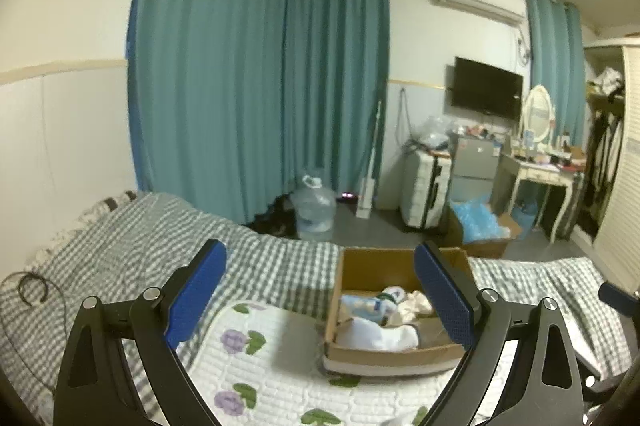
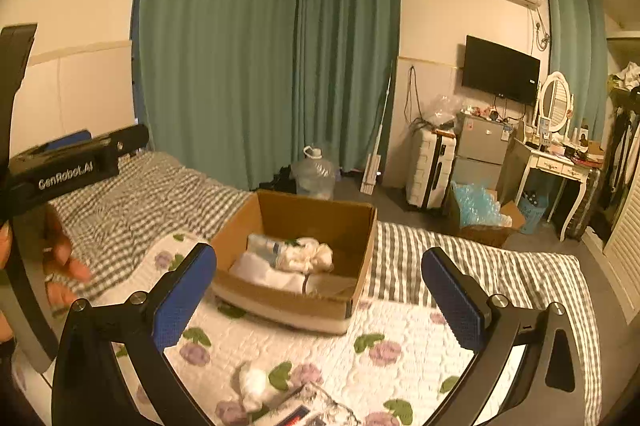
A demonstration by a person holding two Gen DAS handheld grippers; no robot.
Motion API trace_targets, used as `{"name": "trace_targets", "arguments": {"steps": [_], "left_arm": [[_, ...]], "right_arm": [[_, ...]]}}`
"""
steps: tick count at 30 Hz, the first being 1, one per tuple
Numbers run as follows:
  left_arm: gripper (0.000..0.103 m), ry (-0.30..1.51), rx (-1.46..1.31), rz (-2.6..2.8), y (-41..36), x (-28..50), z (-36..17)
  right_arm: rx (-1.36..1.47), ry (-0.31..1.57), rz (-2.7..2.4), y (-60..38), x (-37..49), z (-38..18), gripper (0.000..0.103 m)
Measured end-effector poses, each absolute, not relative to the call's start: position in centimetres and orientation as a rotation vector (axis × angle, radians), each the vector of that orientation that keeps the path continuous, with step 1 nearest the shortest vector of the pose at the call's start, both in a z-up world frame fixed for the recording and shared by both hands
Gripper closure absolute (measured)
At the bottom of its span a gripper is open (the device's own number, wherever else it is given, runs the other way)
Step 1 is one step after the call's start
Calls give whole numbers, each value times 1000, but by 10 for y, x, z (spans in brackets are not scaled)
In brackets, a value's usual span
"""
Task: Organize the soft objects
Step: 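Withdraw both tools from the box back toward the bed items, then grasp the white tissue bundle with the left tool while the right tool grasps the patterned tissue box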
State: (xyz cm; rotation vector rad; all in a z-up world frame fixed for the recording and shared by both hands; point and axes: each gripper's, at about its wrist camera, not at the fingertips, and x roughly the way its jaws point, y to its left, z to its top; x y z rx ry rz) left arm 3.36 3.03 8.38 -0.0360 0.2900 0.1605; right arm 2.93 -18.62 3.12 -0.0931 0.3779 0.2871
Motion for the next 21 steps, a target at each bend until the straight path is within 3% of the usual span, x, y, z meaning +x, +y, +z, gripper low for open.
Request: {"name": "trace_targets", "arguments": {"steps": [13, 21], "left_arm": [[7, 385, 18, 124, 10, 30, 29], [7, 564, 68, 19, -11, 44, -11]], "right_arm": [[-48, 497, 285, -197, 23, -23, 0], [-74, 566, 246, -206, 23, -62, 0]]}}
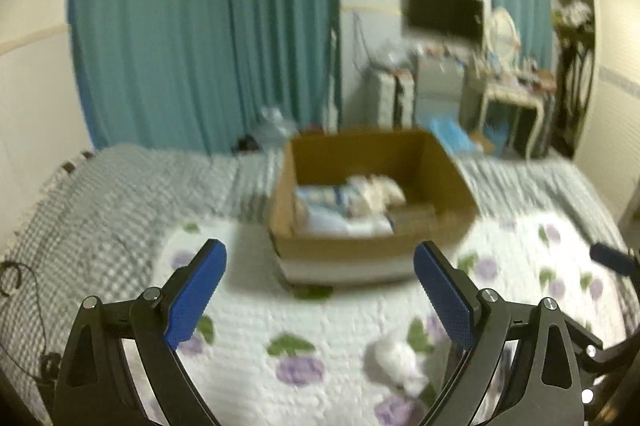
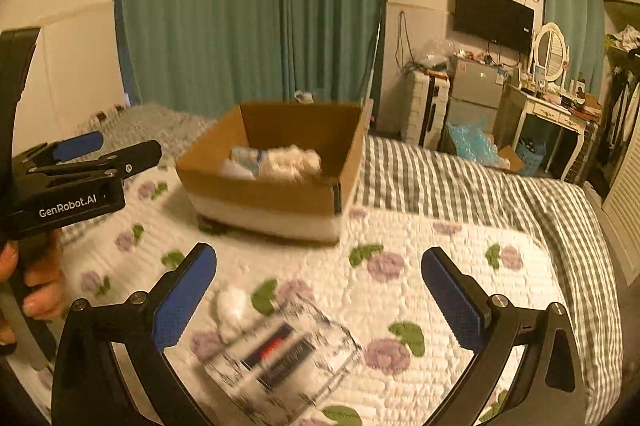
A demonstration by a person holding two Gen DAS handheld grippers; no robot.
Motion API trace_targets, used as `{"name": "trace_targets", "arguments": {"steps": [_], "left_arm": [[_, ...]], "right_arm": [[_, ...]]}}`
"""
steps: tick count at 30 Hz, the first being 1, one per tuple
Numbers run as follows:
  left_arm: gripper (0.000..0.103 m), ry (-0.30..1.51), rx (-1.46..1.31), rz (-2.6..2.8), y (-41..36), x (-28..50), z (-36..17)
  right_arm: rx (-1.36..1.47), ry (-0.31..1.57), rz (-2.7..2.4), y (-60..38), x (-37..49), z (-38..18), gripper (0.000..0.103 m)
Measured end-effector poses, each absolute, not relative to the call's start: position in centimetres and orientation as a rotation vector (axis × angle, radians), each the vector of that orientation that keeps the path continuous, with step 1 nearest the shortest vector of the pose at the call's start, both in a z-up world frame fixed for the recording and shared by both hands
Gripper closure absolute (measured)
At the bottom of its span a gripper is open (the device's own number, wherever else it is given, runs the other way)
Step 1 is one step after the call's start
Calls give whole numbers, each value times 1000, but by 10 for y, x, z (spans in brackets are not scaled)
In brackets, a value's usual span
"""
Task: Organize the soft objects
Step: 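Grasp the white tissue bundle with the left tool while the right tool grasps the patterned tissue box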
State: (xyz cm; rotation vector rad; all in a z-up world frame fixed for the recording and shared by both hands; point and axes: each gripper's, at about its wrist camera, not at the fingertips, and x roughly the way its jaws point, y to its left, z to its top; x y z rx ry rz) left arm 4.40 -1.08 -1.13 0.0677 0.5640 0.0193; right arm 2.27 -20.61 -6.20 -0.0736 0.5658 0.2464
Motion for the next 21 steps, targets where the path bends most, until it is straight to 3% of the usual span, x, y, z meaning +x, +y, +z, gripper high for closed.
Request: {"name": "trace_targets", "arguments": {"steps": [21], "left_arm": [[9, 912, 123, -81, -44, 71, -141]], "right_arm": [[6, 855, 293, -215, 35, -167, 0]]}}
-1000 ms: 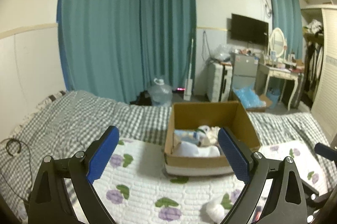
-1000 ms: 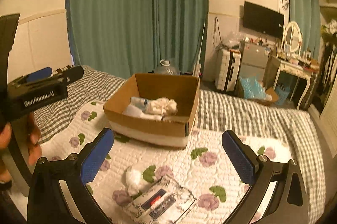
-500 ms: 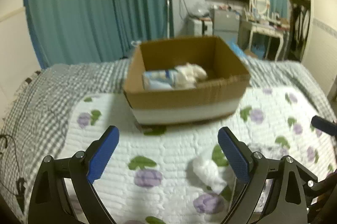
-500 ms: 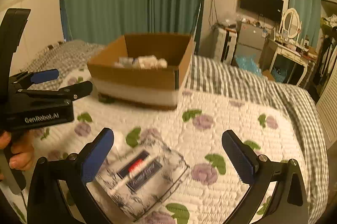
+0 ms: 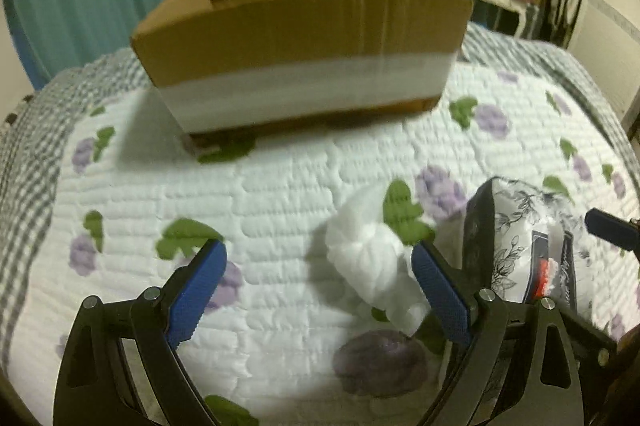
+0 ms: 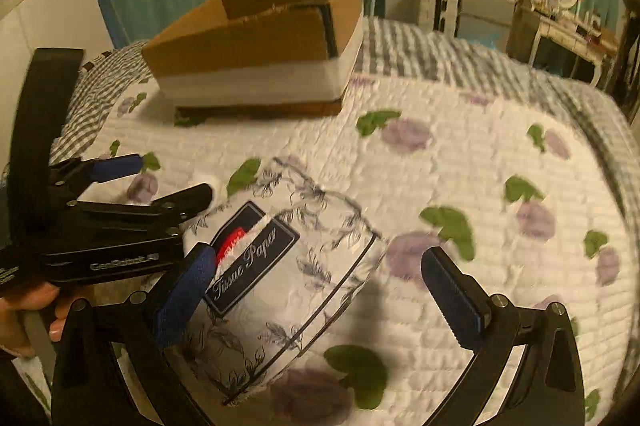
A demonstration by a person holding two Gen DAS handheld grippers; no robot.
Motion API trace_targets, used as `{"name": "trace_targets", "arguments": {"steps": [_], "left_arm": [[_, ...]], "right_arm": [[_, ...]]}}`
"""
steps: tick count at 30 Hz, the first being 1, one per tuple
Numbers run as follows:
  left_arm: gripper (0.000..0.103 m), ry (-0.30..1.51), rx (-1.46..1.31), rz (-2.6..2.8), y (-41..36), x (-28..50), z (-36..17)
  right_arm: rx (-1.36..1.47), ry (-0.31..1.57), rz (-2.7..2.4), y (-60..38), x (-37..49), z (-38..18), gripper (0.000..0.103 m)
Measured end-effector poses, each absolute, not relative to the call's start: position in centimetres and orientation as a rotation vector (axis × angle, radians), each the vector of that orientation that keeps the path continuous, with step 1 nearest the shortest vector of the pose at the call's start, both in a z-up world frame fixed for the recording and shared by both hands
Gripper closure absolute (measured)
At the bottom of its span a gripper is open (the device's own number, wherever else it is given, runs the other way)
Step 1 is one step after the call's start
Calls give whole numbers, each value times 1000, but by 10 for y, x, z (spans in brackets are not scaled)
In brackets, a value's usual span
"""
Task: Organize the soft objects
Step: 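Grasp the white tissue bundle with the left tool while the right tool grasps the patterned tissue box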
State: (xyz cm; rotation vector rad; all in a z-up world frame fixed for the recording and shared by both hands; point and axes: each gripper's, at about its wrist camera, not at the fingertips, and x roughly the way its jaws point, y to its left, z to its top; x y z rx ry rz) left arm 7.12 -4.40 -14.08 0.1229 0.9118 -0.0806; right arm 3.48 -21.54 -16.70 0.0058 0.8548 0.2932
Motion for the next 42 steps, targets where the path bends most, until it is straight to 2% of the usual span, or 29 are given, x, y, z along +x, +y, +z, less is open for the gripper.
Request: {"name": "trace_targets", "arguments": {"steps": [2, 6, 9, 11, 13, 14, 15, 19, 21, 27, 42], "left_arm": [[9, 941, 117, -81, -44, 75, -148], [9, 973, 78, -93, -38, 77, -159], [14, 981, 76, -100, -38, 75, -163], [24, 972, 77, -118, -40, 72, -162], [48, 964, 87, -159, -45, 68, -161], [54, 961, 94, -181, -48, 65, -160], [66, 959, 99, -197, -50, 63, -159], [76, 947, 94, -213, -49, 56, -155], [78, 945, 86, -204, -45, 55, -153], [78, 934, 83, -188, -31, 49, -144], [78, 864, 87, -205, -14, 21, -93]], "right_arm": [[21, 878, 304, -215, 35, -173, 1], [93, 900, 358, -218, 31, -181, 20], [80, 904, 366, -213, 28, -182, 26], [73, 901, 369, -211, 26, -182, 28], [78, 899, 372, -211, 26, -182, 31], [78, 894, 371, -210, 24, -181, 34], [75, 890, 370, -210, 24, -181, 37], [73, 868, 355, -211, 18, -177, 48], [82, 855, 348, -213, 15, -175, 56], [92, 817, 329, -213, 5, -167, 63], [42, 710, 294, -202, -21, -134, 67]]}}
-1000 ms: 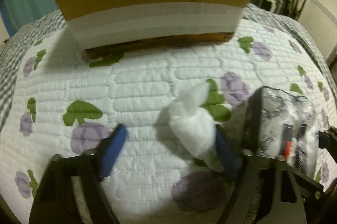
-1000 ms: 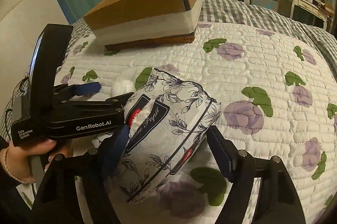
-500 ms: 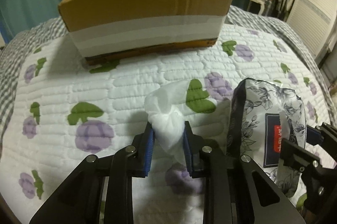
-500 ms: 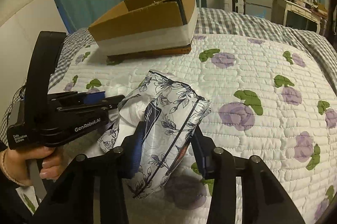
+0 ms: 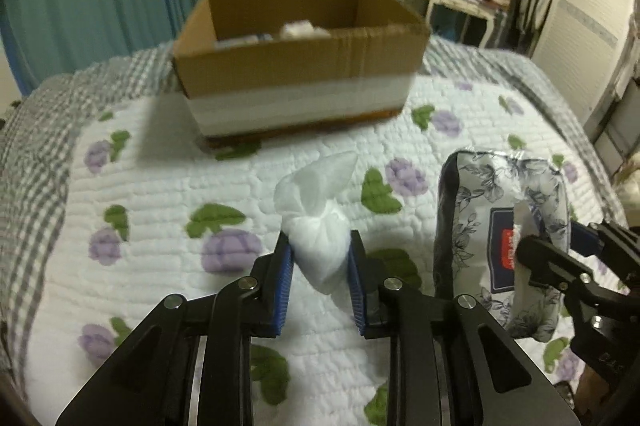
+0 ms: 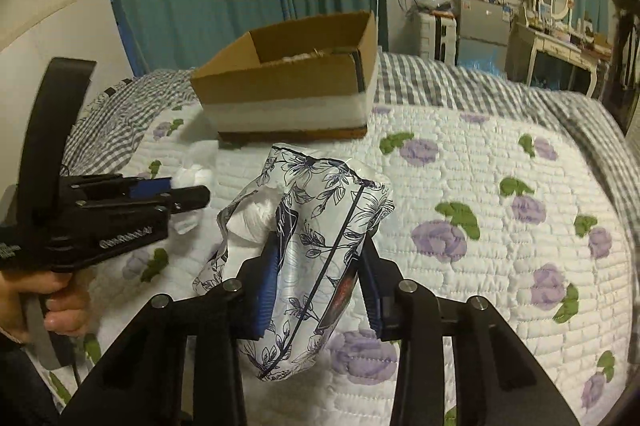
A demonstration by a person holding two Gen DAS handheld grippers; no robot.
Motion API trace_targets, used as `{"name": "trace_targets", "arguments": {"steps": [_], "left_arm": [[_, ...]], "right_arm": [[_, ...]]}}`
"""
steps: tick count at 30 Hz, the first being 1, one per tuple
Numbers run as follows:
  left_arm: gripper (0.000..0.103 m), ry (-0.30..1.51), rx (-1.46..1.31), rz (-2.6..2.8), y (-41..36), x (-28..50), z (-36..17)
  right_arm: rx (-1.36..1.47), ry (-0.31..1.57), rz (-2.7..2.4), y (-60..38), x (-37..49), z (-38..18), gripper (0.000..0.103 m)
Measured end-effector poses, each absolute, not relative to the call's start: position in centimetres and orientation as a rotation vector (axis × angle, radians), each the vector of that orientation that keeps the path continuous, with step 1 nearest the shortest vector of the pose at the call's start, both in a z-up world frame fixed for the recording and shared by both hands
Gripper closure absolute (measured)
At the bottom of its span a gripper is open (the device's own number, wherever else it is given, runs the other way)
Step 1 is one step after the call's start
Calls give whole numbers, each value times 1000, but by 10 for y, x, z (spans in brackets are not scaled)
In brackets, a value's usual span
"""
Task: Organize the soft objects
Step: 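Grasp the white tissue bundle with the left tool while the right tool grasps the patterned tissue box, then carry the tissue bundle and tissue box into the box and open both tools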
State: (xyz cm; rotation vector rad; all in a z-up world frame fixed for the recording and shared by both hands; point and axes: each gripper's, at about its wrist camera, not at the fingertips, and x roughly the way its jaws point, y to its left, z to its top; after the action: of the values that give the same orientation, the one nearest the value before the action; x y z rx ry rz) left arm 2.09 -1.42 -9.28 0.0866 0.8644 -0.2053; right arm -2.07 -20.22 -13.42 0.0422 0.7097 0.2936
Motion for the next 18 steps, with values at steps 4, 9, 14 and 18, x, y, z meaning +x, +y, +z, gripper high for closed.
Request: {"name": "trace_targets", "arguments": {"steps": [4, 9, 14, 18], "left_arm": [[78, 817, 64, -198, -2, 14, -69], [78, 776, 21, -198, 13, 6, -40], [78, 705, -6, -188, 28, -5, -7], [78, 667, -34, -170, 40, -9, 11]], "right_arm": [[30, 670, 300, -197, -22, -119, 67], [24, 614, 304, -191, -26, -94, 67], [1, 554, 322, -184, -34, -62, 67], [-12, 495, 330, -182, -39, -37, 67]]}}
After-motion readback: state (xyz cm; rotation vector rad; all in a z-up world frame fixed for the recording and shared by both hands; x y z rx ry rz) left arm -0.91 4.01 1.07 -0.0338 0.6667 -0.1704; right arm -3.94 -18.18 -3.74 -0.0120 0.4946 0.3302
